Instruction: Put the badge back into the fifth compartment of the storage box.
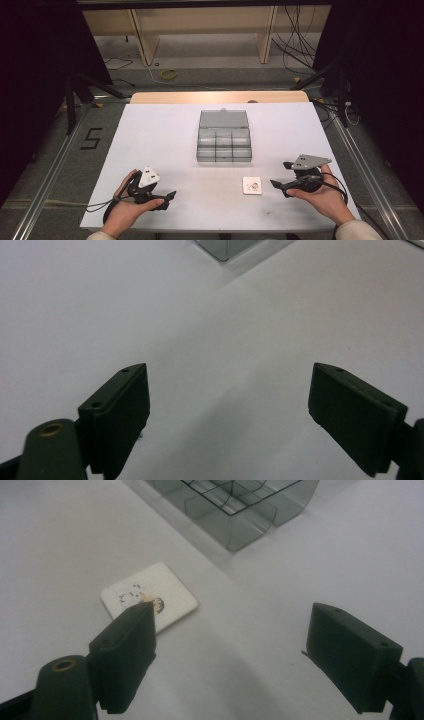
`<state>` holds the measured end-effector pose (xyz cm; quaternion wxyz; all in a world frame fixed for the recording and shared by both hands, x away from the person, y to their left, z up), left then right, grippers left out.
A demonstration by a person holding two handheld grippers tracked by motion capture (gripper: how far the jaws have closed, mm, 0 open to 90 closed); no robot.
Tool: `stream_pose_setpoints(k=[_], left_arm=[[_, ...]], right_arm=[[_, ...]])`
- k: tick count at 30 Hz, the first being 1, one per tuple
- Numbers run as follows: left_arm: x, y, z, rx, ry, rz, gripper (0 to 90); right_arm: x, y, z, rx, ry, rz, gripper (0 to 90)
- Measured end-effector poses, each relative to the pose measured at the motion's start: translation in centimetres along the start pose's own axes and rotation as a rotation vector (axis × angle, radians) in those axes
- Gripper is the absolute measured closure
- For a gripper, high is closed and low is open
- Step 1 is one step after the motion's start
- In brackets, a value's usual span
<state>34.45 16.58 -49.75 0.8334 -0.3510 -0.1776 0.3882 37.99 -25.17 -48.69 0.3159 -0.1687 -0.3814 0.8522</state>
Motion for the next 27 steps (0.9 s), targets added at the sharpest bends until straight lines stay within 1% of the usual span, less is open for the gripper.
stream_pose_setpoints(k=[2, 6, 10, 13, 16, 18, 19, 20, 25, 27], left_arm=[[0.0, 0.0, 0.0, -0.003, 0.000, 0.003, 16.3], [0.0, -0.1, 0.0, 0.004, 0.001, -0.009, 16.2], [0.0, -0.1, 0.0, 0.004, 0.000, -0.012, 16.2], [-0.1, -0.1, 0.0, 0.004, 0.001, -0.010, 16.3], [-0.1, -0.1, -0.1, 0.003, 0.002, -0.012, 16.2], [-0.1, -0.1, -0.1, 0.005, 0.003, -0.011, 16.3], [-0.2, -0.1, -0.2, 0.004, 0.002, -0.009, 16.2], [-0.2, -0.1, -0.2, 0.003, 0.003, -0.009, 16.2], [-0.1, -0.1, -0.2, 0.010, 0.006, -0.019, 16.3], [-0.2, -0.1, -0.3, 0.003, 0.005, -0.013, 16.3]], right_arm=[[0.2, 0.0, -0.1, 0.009, -0.007, 0.013, 20.2], [0.8, -0.1, -0.3, 0.027, -0.031, 0.050, 19.5], [1.2, -0.3, -0.7, 0.055, -0.057, 0.101, 18.8], [1.6, -0.5, -1.2, 0.072, -0.077, 0.123, 18.8], [2.0, -0.8, -1.9, 0.091, -0.095, 0.154, 18.4], [2.1, -0.9, -2.2, 0.097, -0.103, 0.157, 18.2], [2.3, -1.1, -2.6, 0.110, -0.119, 0.169, 18.3], [2.3, -1.1, -2.6, 0.110, -0.119, 0.169, 18.3], [3.0, -1.5, -4.0, 0.153, -0.164, 0.211, 17.9], [3.2, -1.6, -4.3, 0.162, -0.169, 0.214, 17.8]])
Point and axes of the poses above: each handheld gripper's, and its own axes: z roughly backward along the jaws, y roughly out of its underside, x roughly to its left, the point moved 5 cm from there along -z, roughly forward along the jaws, and after that the axes turned 1 degree about y, right-handed, at the moved point
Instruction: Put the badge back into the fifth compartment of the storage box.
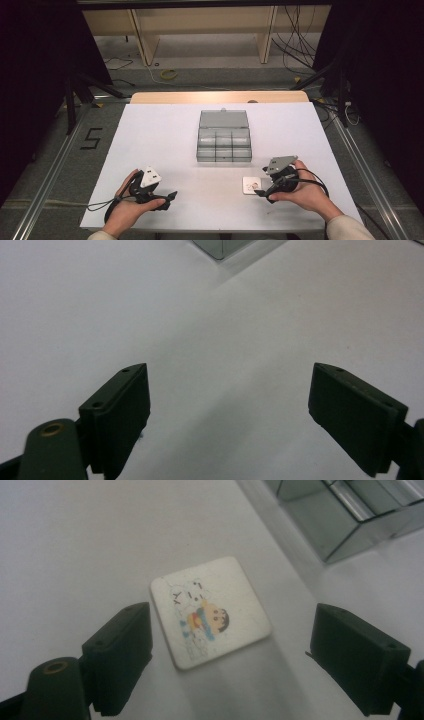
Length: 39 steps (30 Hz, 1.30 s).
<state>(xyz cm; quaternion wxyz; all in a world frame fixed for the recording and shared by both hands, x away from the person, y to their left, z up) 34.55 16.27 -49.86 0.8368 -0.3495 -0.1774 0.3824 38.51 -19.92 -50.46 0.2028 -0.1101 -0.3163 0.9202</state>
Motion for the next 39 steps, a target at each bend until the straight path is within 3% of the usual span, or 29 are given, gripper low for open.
stream_pose_setpoints(k=[2, 16, 27, 39], left_arm=[[0.0, 0.0, 0.0, 0.001, -0.001, 0.001, 16.2], [0.0, 0.1, 0.0, 0.007, 0.005, -0.005, 16.2], [0.0, 0.0, 0.0, 0.006, 0.007, -0.006, 16.3], [0.0, 0.0, 0.0, 0.004, 0.007, -0.007, 16.2]], right_arm=[[0.2, -0.3, -0.8, 0.025, -0.019, 0.025, 17.3], [0.6, -1.0, -3.0, 0.095, -0.080, 0.057, 17.5], [0.7, -1.4, -3.2, 0.117, -0.110, 0.083, 22.3], [0.7, -1.5, -3.1, 0.132, -0.123, 0.073, 30.5]])
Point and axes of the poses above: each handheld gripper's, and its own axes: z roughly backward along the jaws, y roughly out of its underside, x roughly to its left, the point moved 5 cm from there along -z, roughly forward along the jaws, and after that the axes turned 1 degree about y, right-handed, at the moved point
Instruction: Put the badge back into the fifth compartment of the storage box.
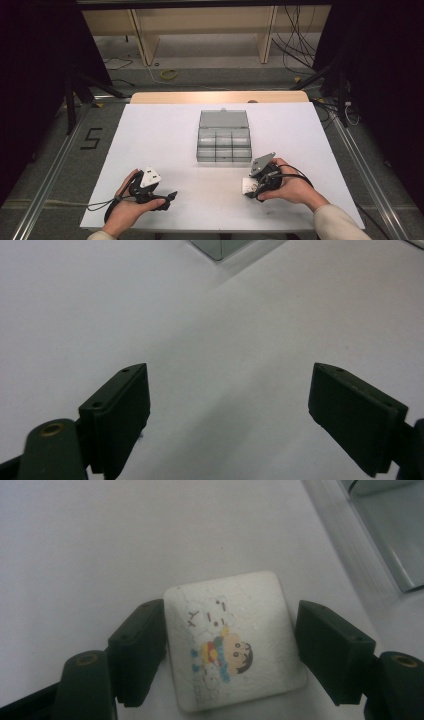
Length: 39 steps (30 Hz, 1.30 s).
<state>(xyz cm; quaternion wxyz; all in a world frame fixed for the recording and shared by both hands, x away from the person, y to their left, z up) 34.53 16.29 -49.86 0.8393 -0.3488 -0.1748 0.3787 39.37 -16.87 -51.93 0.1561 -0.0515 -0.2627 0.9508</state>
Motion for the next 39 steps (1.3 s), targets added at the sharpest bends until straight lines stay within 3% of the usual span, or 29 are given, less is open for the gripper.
stream_pose_setpoints(k=[19, 33, 39], left_arm=[[0.0, 0.0, 0.1, -0.002, -0.001, 0.001, 16.2], [0.0, 0.0, 0.0, -0.006, -0.004, 0.007, 16.2], [0.1, 0.0, 0.0, -0.006, -0.004, 0.007, 16.3]], right_arm=[[-0.1, -0.3, 0.1, 0.021, -0.008, 0.013, 33.6], [-0.3, -1.6, 1.2, -0.034, 0.029, 0.013, 33.6], [-0.7, -2.4, 1.6, -0.061, 0.049, 0.038, 33.6]])
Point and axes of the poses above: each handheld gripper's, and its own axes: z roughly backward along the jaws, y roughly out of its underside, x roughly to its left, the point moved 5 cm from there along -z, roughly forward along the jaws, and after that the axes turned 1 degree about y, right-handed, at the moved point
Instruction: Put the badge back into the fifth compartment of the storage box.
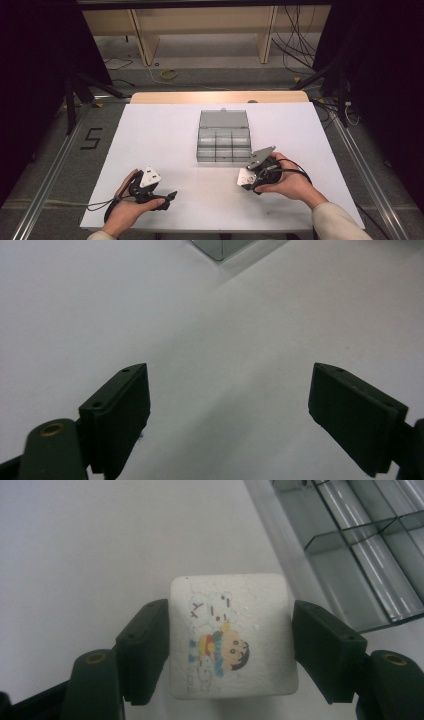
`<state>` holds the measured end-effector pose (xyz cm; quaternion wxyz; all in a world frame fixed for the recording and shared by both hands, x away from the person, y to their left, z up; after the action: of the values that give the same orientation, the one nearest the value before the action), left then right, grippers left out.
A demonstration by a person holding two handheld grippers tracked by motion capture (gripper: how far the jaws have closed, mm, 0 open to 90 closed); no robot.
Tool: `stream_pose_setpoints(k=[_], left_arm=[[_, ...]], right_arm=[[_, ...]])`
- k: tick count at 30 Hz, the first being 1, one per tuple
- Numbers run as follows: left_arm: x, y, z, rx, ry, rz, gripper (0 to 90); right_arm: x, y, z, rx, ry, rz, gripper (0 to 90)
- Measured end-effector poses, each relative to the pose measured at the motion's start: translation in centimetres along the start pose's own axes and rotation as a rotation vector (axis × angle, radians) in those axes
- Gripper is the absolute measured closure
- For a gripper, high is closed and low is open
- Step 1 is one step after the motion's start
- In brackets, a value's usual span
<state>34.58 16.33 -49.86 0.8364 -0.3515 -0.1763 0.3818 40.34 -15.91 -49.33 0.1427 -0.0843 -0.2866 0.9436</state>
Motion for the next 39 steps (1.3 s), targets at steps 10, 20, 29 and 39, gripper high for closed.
stream_pose_setpoints(k=[10, 20, 29, 39], left_arm=[[0.0, 0.0, 0.0, 0.002, 0.003, 0.001, 16.3], [0.0, 0.0, -0.1, -0.001, 0.002, 0.001, 16.3], [0.0, 0.0, 0.0, -0.003, 0.002, 0.003, 16.3], [0.0, 0.0, 0.0, 0.000, 0.003, 0.002, 16.4]], right_arm=[[-0.5, -1.4, 0.3, -0.023, 0.024, 0.014, 33.6], [-0.8, -2.5, 0.2, -0.035, 0.029, 0.030, 33.6], [-1.3, -4.0, 0.2, -0.056, 0.043, 0.046, 33.7], [-1.9, -5.1, 0.4, -0.073, 0.060, 0.049, 33.6]])
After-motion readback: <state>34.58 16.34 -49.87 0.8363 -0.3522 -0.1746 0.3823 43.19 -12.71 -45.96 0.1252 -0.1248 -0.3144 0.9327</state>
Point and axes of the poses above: each handheld gripper's, and its own axes: z roughly backward along the jaws, y roughly out of its underside, x roughly to its left, the point moved 5 cm from there along -z, roughly forward along the jaws, and after that the axes turned 1 degree about y, right-handed, at the moved point
